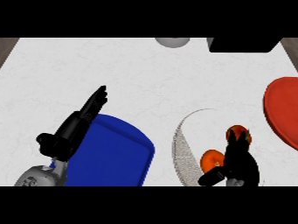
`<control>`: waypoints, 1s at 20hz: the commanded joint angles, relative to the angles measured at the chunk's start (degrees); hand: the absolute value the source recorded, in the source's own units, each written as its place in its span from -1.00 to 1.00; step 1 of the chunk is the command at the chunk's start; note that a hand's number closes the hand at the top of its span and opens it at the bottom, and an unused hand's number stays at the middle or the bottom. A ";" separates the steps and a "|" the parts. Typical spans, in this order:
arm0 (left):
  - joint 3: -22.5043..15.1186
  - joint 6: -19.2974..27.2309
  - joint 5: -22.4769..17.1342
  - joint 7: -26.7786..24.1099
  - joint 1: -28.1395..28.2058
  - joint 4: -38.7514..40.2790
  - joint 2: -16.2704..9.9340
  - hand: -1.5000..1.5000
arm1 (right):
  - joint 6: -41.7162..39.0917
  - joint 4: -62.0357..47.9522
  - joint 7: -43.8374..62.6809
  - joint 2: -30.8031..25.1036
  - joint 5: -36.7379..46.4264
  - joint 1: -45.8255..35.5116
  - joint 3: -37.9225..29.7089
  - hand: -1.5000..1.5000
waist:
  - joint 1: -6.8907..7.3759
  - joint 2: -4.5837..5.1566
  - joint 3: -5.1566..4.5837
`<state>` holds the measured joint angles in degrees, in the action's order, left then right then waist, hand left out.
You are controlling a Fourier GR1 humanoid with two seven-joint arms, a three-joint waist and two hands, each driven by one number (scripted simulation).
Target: Pick the squash from the placemat and place it in the bowl
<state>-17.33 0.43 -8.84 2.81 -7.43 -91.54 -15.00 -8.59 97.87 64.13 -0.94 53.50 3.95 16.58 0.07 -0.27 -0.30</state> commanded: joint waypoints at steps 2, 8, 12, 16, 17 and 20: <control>-0.62 -0.30 3.16 -1.04 0.32 2.20 3.10 0.00 | 2.35 -7.18 -0.46 0.90 0.91 -3.38 -1.87 1.00 | -0.03 0.30 0.30; -0.30 -0.69 4.69 0.99 -1.69 1.80 5.07 0.00 | 5.68 -8.19 -5.77 -0.93 4.23 -2.88 -4.85 1.00 | -0.12 0.31 0.31; 2.80 -1.77 3.70 4.46 -3.13 0.43 4.98 0.00 | 3.81 -5.51 -2.81 0.39 7.46 -3.04 -2.68 1.00 | -0.15 0.25 0.30; 2.46 -3.13 4.15 0.22 0.26 1.49 3.92 0.00 | 0.28 -3.71 -18.71 -6.94 4.25 1.97 2.38 1.00 | -0.10 0.19 0.34; 3.32 -3.69 2.67 2.50 -1.95 0.46 3.69 0.00 | -2.84 -3.82 -22.21 -8.82 3.25 -1.40 3.81 1.00 | 0.53 0.24 0.38; 2.54 -4.26 3.72 0.10 -1.13 2.31 3.48 0.00 | -7.74 0.01 -36.00 -15.82 2.09 -1.84 11.77 1.00 | 1.33 0.29 0.34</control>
<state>-14.12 -3.48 -5.88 3.53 -8.32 -90.19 -11.56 -10.74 96.76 41.19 -10.52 57.83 2.43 21.29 0.68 -0.53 -0.51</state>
